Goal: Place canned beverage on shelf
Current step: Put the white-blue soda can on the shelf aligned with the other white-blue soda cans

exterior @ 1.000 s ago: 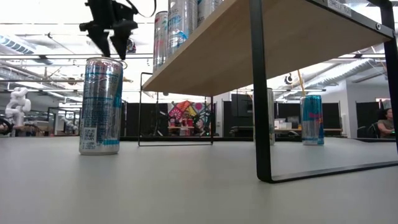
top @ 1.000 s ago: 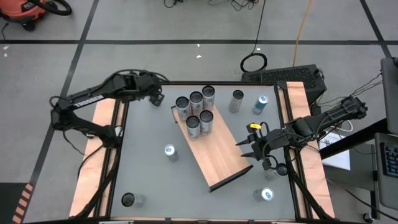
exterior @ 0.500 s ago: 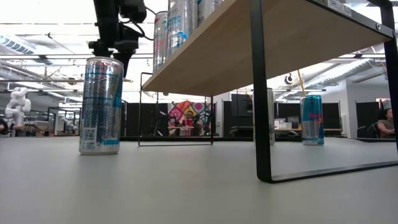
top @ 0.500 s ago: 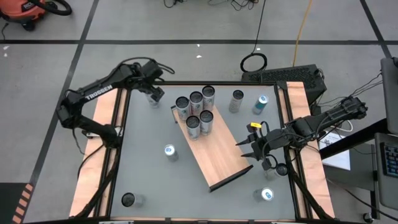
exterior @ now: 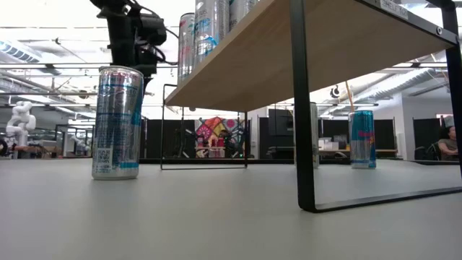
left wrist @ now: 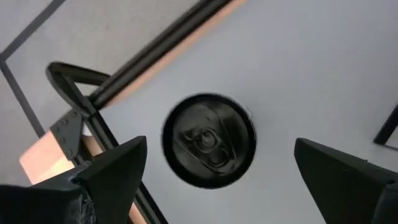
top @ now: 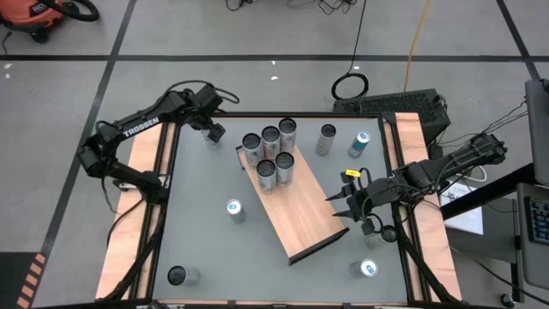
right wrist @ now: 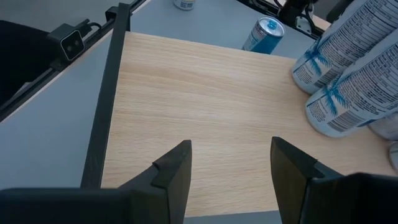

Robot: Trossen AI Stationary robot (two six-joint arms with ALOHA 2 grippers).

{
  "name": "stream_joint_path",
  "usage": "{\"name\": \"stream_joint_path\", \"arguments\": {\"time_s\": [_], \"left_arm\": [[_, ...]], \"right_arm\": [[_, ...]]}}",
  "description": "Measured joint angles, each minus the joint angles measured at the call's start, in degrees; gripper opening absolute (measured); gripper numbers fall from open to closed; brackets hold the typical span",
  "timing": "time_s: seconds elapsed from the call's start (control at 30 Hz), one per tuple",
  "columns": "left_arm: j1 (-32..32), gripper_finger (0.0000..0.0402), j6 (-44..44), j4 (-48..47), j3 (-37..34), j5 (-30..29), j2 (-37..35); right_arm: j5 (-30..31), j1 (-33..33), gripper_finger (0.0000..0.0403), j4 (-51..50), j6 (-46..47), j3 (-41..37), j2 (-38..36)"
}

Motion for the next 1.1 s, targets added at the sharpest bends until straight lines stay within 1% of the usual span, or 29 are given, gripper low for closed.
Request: {"name": "stream_joint_path", "arguments": {"time_s": [0.13, 0.37, 0.47, 0.6, 0.77, 0.9, 0.93, 1.1], "left_arm": [[1.5, 0.0397, 0.8, 3.2, -2.5, 0.1, 0.0], [4.1, 0.0397, 2.5, 9.4, -6.4, 4.3, 0.0], [4.8, 0.0391, 2.5, 9.9, -7.1, 6.5, 0.0], [4.9, 0.0358, 2.5, 9.8, -7.6, 7.2, 0.0], [4.9, 0.0297, 2.3, 9.8, -7.6, 8.7, 0.0], [4.8, 0.0251, 0.0, 9.7, -7.6, 8.7, -0.1], [4.8, 0.0244, -0.5, 9.5, -7.6, 8.7, -0.1], [4.5, 0.0244, -2.1, 7.0, -7.5, 8.8, -1.1]], "right_arm": [[0.0, 0.0, 0.0150, 0.0, -0.7, 0.0, 0.0], [0.0, 0.0, 0.0150, 0.0, -0.9, 0.0, 0.0], [0.0, 0.0, 0.0150, 0.0, -0.9, 0.0, 0.0], [0.0, 0.0, 0.0150, 0.0, -1.1, 0.0, 0.0], [0.0, 0.0, 0.0150, 0.0, -1.3, 0.0, 0.0], [0.0, 0.0, 0.0150, 0.0, -0.9, 0.0, 0.0], [0.0, 0.0, 0.0150, 0.0, -0.6, 0.0, 0.0], [-0.1, 0.0, 0.0150, 0.3, 1.4, 0.0, 0.0]]}}
